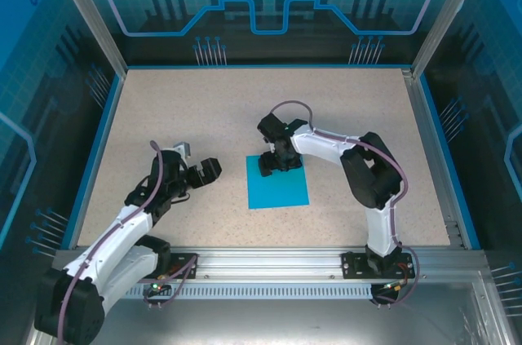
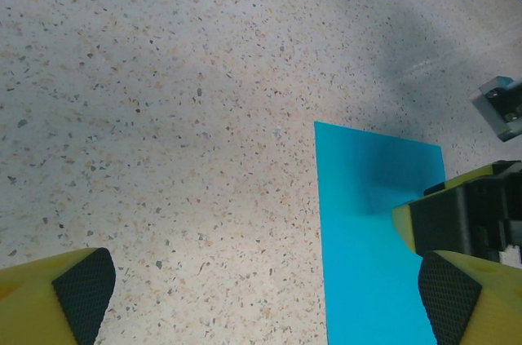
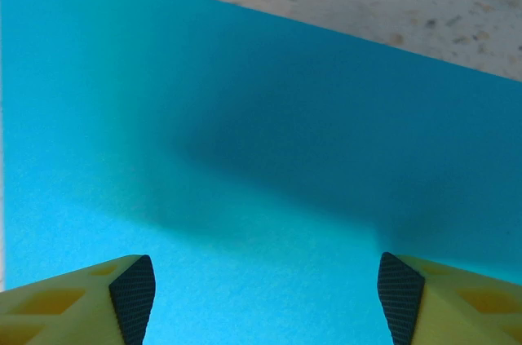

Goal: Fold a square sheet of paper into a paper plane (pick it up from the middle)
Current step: Move the paper to the center of the table.

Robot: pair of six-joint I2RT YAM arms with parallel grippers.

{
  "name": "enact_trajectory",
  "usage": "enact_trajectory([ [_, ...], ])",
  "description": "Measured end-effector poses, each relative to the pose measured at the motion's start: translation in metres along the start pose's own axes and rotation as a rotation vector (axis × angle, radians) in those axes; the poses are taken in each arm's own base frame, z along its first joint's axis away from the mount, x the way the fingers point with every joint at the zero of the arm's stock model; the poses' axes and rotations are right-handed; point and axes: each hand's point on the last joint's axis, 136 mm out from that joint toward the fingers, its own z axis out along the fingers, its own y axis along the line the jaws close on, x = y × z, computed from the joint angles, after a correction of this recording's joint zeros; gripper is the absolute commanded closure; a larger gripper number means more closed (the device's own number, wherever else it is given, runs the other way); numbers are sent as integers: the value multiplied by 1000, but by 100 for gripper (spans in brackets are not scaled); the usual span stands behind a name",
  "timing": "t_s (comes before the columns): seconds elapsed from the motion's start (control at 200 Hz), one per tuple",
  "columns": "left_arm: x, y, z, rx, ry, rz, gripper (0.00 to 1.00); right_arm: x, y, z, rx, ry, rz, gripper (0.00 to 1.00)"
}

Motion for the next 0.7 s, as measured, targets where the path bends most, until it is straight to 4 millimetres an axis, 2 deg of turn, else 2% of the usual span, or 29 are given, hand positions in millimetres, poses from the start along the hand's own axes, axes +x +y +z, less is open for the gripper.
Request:
enact_trajectory([
  [0.085, -4, -4, 0, 5, 3, 1, 1, 1, -7, 8, 42, 3, 35, 24],
  [0.23, -12, -13, -4, 27, -12, 4, 1, 0, -7, 8, 74, -17, 69, 21],
  [0.35, -11, -17, -4, 47, -3, 2, 1, 0, -10, 6, 98, -21, 83, 13],
  [0.46, -12, -23, -1, 76, 4, -15, 1, 0, -16, -2, 138, -18, 85, 6],
  [0.495, -11, -24, 1, 83, 11, -20, 1, -1, -17, -6, 146, -22, 84, 1],
  [0.7, 1, -22, 19, 88, 88, -35, 1, -5, -9, -25, 135, -40, 72, 1],
])
